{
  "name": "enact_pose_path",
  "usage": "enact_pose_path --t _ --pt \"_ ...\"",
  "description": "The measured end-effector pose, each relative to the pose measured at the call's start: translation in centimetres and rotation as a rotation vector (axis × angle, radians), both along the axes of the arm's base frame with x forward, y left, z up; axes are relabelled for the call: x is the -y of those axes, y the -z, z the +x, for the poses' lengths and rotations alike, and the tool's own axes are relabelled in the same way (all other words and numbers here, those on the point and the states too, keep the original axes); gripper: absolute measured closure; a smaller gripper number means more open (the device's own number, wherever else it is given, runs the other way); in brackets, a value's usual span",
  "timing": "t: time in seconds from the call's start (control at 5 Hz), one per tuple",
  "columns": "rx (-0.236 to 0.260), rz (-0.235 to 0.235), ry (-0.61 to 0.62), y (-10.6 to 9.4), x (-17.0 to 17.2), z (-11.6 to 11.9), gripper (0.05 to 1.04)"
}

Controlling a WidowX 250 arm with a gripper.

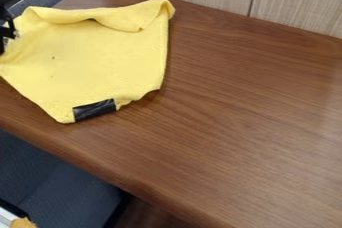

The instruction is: Unfold the cloth from top right to bottom left

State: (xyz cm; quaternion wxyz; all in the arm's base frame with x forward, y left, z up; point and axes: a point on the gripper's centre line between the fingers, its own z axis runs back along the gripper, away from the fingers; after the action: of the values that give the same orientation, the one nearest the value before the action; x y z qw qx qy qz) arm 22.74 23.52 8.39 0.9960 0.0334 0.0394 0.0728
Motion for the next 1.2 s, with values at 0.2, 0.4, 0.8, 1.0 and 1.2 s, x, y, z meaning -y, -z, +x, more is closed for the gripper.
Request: enact_pose_path --t 0.2,0.4,0.8,1.0,1.2 --pt "-0.028 -0.031 -0.006 0.8 -0.1 -0.1 0.856" --pt "-0.037 -0.028 -0.004 0.9 -0.1 -0.2 0.602" --pt "-0.056 -0.010 0.037 0.5 0.1 0.2 0.081" --pt "-0.050 -0.004 0.082 0.1 0.7 0.8 0.078" --pt "-0.001 0.014 0.143 -1.7 2.0 1.7 0.083"
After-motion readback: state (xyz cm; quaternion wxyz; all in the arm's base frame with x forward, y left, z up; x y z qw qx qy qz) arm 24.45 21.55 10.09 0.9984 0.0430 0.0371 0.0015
